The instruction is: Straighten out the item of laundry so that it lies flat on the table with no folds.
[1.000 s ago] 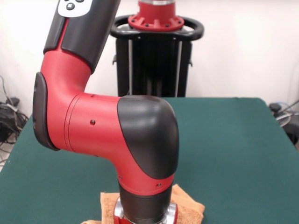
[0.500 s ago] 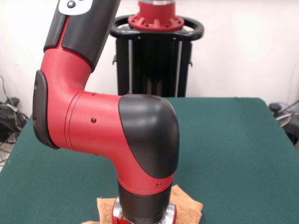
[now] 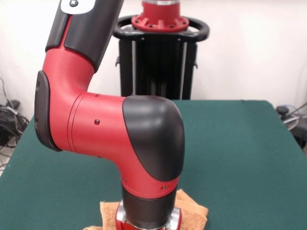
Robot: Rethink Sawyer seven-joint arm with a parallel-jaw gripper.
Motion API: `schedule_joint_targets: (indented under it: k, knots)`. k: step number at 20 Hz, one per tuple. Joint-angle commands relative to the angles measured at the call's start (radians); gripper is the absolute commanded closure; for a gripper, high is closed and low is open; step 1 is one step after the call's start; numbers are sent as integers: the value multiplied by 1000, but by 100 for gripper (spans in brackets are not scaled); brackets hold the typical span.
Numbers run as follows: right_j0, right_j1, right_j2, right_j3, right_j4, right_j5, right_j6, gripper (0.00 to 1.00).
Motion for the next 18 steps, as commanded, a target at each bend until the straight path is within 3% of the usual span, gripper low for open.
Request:
schedule_joint_targets:
  k: [1, 4, 7, 18]
  knots:
    - [-3, -57, 1, 269, 11, -50, 241, 100]
    - [-9, -173, 12, 396, 41, -31, 230, 100]
    - [-46, -193, 61, 462, 64, -84, 190, 100]
    - [-82, -131, 101, 427, 67, -101, 117, 100]
